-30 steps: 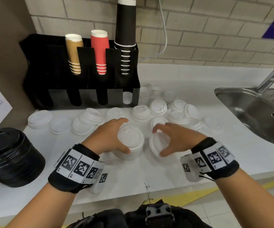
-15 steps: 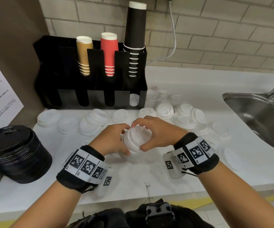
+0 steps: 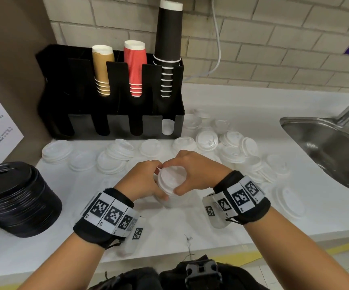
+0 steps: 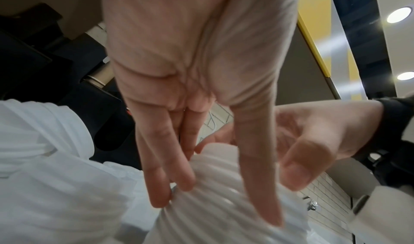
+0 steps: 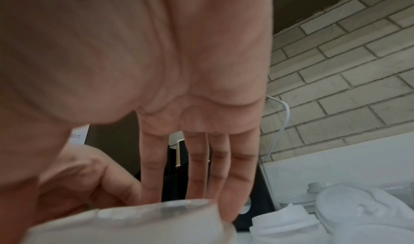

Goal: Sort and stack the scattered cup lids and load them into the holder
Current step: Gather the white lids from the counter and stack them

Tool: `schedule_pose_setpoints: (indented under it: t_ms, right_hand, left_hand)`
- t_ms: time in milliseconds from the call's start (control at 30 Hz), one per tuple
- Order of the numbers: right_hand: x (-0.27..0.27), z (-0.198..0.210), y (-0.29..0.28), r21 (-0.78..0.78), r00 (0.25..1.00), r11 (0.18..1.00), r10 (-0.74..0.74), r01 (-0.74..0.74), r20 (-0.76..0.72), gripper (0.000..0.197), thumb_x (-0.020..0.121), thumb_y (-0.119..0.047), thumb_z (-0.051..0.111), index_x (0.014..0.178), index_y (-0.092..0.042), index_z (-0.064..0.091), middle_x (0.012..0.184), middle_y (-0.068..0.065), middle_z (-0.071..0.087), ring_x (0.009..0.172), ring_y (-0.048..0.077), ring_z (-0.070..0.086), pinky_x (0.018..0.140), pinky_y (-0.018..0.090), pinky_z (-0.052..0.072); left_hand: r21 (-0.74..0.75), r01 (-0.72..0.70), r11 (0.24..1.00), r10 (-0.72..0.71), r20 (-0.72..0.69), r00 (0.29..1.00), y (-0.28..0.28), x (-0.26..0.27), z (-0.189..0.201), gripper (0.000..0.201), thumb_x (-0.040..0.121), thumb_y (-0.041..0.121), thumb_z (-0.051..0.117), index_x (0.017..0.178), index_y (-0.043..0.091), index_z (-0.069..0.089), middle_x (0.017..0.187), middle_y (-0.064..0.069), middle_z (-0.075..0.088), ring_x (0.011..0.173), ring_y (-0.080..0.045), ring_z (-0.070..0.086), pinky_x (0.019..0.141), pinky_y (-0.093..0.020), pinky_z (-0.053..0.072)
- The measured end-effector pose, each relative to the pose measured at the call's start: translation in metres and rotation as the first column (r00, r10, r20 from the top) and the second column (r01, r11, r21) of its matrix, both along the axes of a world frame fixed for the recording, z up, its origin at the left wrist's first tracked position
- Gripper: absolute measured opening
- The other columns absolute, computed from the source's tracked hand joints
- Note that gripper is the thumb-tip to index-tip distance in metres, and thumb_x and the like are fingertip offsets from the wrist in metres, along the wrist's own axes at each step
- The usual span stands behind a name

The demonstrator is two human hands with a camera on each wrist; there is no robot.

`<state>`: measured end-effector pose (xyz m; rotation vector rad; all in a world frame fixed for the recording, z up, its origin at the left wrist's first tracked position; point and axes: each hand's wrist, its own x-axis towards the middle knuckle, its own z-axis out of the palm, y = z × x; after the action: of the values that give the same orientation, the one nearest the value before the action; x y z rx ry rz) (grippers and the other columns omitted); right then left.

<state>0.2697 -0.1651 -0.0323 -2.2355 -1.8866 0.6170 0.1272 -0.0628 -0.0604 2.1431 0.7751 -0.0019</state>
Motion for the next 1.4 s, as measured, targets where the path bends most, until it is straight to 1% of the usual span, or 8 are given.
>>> schedule_pose_setpoints:
  t_ms: [200, 333, 467, 667, 800, 1067, 1200, 1400]
  right_hand:
    - [0.025, 0.012, -0.017, 0.077, 0.971, 0.985, -0.135, 0.153, -0.198, 0.074, 0.074, -0.041, 0.079, 0.139, -0.029, 0.046, 0.128, -0.003, 0.052, 0.111, 0.01, 0.051, 0.085, 0.019, 0.042]
    - [0.079, 0.031, -0.035, 0.188, 0.919, 0.902, -0.369, 0.39, -0.138, 0.039, 0.09, -0.028, 0.065, 0.128, -0.023, 0.058, 0.122, 0.001, 0.061, 0.102, 0.014, 0.059, 0.085, 0.018, 0.042]
    - [0.11, 0.019, -0.039, 0.01, 0.877, 0.877, -0.481, 0.481, -0.021, 0.046, 0.087, -0.027, 0.069, 0.131, -0.023, 0.055, 0.128, 0.001, 0.057, 0.108, 0.014, 0.055, 0.09, 0.021, 0.039]
    - [0.089, -0.015, -0.007, -0.199, 0.931, 0.92, -0.296, 0.338, 0.215, 0.099, 0.064, -0.042, 0.085, 0.146, -0.029, 0.03, 0.138, 0.004, 0.041, 0.129, 0.025, 0.04, 0.105, 0.04, 0.038]
    - [0.086, -0.029, 0.003, -0.21, 0.91, 0.917, -0.262, 0.338, 0.321, 0.092, 0.065, -0.035, 0.085, 0.14, -0.026, 0.034, 0.128, 0.006, 0.041, 0.117, 0.029, 0.048, 0.09, 0.04, 0.048]
    - [0.121, 0.016, -0.02, 0.077, 0.779, 0.84, -0.459, 0.537, -0.427, 0.059, 0.07, -0.022, 0.084, 0.117, -0.028, 0.048, 0.113, 0.002, 0.05, 0.092, 0.017, 0.055, 0.07, 0.029, 0.051]
    - [0.116, 0.021, -0.026, 0.032, 0.889, 0.911, -0.394, 0.412, -0.232, 0.061, 0.069, -0.027, 0.084, 0.119, -0.033, 0.049, 0.114, -0.005, 0.052, 0.097, 0.011, 0.051, 0.078, 0.02, 0.04]
    - [0.083, -0.014, -0.018, -0.279, 0.981, 0.943, -0.193, 0.182, -0.014, 0.084, 0.064, -0.034, 0.087, 0.132, -0.037, 0.04, 0.129, -0.007, 0.044, 0.119, 0.015, 0.044, 0.1, 0.034, 0.04]
  left_hand:
    - [-0.003, -0.002, 1.0, 0.002, 0.031, 1.0, -0.001, -0.001, 0.003, 0.089, 0.055, 0.024, 0.094, 0.133, 0.024, 0.051, 0.116, 0.012, 0.055, 0.101, -0.012, 0.056, 0.085, -0.026, 0.047]
    - [-0.006, 0.02, 1.0, -0.02, 0.038, 0.999, -0.003, -0.001, 0.005, 0.105, 0.054, 0.026, 0.094, 0.144, 0.028, 0.04, 0.131, 0.008, 0.05, 0.114, -0.013, 0.049, 0.093, -0.025, 0.04]
    - [-0.005, 0.034, 0.999, -0.033, 0.076, 0.997, -0.006, 0.002, 0.007, 0.097, 0.058, 0.021, 0.093, 0.142, 0.027, 0.045, 0.136, 0.01, 0.05, 0.111, -0.007, 0.046, 0.092, -0.022, 0.037]
    - [-0.022, 0.032, 0.999, -0.031, 0.061, 0.998, -0.006, 0.004, 0.005, 0.088, 0.058, 0.018, 0.092, 0.135, 0.026, 0.051, 0.118, 0.02, 0.053, 0.113, -0.012, 0.051, 0.089, -0.024, 0.042]
    - [-0.023, 0.03, 0.999, -0.028, 0.049, 0.998, -0.007, 0.002, 0.002, 0.098, 0.057, 0.019, 0.093, 0.143, 0.025, 0.045, 0.135, 0.01, 0.051, 0.118, -0.013, 0.049, 0.099, -0.028, 0.041]
    - [-0.033, 0.021, 0.999, -0.019, 0.07, 0.997, -0.008, -0.001, 0.001, 0.091, 0.059, 0.021, 0.092, 0.137, 0.026, 0.047, 0.127, 0.013, 0.052, 0.115, -0.014, 0.051, 0.097, -0.028, 0.042]
    - [-0.02, 0.027, 0.999, -0.025, 0.096, 0.995, -0.008, -0.001, 0.001, 0.074, 0.059, 0.022, 0.092, 0.122, 0.033, 0.053, 0.105, 0.025, 0.051, 0.105, -0.012, 0.053, 0.088, -0.025, 0.041]
    - [-0.009, 0.031, 0.999, -0.03, 0.105, 0.994, -0.008, 0.0, 0.0, 0.072, 0.058, 0.021, 0.092, 0.117, 0.035, 0.053, 0.102, 0.027, 0.05, 0.104, -0.011, 0.052, 0.088, -0.026, 0.042]
